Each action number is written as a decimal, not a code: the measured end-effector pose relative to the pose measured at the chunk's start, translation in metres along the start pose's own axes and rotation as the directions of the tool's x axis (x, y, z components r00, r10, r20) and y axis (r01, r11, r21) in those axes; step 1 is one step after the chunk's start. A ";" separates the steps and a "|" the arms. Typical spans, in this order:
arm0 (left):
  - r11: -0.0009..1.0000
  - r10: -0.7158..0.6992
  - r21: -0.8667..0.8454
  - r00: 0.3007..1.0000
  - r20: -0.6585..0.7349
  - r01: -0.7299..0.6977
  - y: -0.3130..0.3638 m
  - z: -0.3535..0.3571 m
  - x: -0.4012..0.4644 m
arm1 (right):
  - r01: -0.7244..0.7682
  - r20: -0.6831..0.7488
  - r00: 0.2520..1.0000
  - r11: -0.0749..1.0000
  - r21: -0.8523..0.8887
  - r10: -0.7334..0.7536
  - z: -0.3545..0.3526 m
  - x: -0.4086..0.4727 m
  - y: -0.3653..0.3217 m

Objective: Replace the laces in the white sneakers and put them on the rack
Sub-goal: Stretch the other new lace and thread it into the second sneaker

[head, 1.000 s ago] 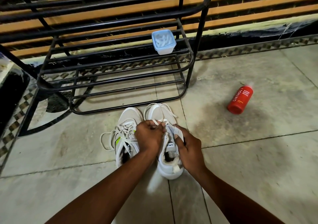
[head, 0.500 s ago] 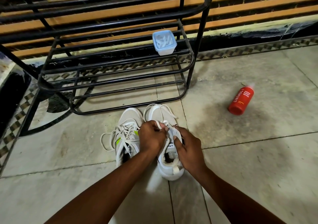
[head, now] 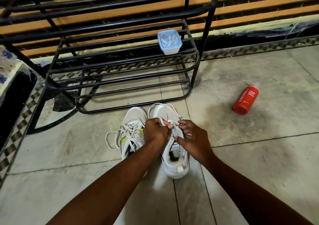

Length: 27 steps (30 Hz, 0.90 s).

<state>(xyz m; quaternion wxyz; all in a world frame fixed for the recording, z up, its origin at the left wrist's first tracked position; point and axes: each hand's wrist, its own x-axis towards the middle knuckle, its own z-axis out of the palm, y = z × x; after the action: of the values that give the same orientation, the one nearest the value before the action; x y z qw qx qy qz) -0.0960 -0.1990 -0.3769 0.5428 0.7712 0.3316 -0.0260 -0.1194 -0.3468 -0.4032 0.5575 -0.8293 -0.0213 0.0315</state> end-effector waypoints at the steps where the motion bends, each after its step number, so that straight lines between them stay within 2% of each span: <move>1: 1.000 -0.009 -0.007 1.000 -0.009 0.009 0.001 0.000 0.000 | -0.005 0.019 1.000 1.000 0.004 0.005 -0.002 0.003 0.000; 3: 1.000 -0.016 -0.006 1.000 -0.006 0.015 0.004 0.001 -0.002 | -0.015 0.043 0.999 0.999 0.031 0.014 -0.005 0.008 -0.001; 6: 1.000 -0.020 0.021 1.000 0.006 0.020 0.006 0.002 -0.002 | -0.029 -0.001 1.000 0.998 0.059 0.029 -0.006 0.014 -0.004; 11: 0.991 0.012 0.130 1.000 0.019 -0.014 0.008 0.003 -0.002 | -0.023 0.034 0.999 1.000 0.012 0.023 -0.009 0.020 0.003; 13: 0.988 0.030 0.149 0.999 0.022 -0.033 0.011 0.003 -0.004 | 0.022 0.049 0.999 0.999 -0.046 -0.020 -0.010 0.022 0.004; 21: 0.998 -0.044 -0.036 0.999 0.004 0.044 0.002 0.006 -0.003 | 0.126 0.111 0.989 0.946 -0.299 -0.096 -0.010 0.037 -0.004; 27: 0.985 -0.094 -0.147 0.995 -0.014 0.091 0.010 0.001 -0.008 | 0.154 0.042 0.987 0.862 -0.483 -0.153 0.000 0.037 -0.015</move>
<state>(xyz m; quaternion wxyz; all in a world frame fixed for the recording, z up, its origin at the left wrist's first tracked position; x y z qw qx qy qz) -0.0966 -0.2058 -0.3662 0.5926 0.7133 0.3738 -0.0187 -0.0830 -0.3384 -0.3905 0.3328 -0.9380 -0.0953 -0.0183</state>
